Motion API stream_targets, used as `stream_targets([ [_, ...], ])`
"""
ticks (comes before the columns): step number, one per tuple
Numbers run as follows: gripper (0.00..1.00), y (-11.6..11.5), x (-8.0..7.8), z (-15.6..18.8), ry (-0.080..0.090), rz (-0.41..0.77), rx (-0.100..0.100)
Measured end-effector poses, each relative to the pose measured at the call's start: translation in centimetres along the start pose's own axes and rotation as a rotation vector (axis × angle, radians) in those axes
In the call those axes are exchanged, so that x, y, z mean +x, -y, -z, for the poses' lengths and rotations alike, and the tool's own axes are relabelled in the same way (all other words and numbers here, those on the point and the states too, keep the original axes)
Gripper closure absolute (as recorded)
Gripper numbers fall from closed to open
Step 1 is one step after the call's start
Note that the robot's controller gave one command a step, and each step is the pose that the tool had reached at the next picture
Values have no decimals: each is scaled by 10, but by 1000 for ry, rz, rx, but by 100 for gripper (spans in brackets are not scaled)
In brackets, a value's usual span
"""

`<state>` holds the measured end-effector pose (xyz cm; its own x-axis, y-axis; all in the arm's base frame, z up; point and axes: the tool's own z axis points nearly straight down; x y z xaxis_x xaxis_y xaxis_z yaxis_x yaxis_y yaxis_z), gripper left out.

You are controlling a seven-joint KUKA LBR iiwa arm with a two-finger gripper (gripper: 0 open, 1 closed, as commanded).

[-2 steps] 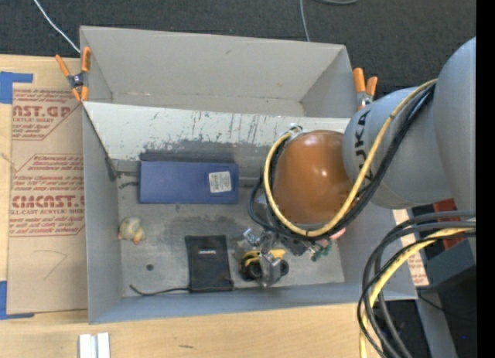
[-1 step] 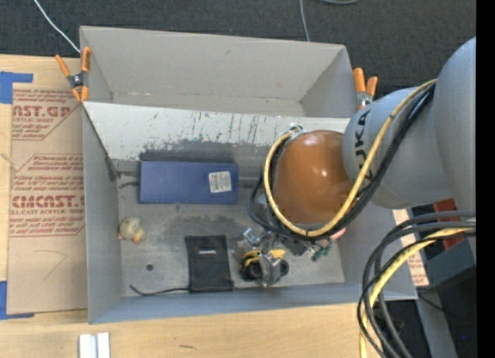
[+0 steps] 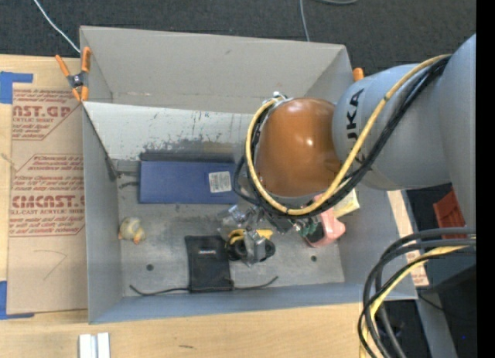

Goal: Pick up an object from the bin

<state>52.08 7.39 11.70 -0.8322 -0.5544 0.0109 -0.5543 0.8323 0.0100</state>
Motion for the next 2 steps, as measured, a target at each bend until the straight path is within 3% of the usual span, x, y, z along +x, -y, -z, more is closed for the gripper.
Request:
stream_targets([
  [1, 100, 0, 0, 0, 0, 0, 0],
  [2, 100, -14, -11, 115, 3, 20, -1],
])
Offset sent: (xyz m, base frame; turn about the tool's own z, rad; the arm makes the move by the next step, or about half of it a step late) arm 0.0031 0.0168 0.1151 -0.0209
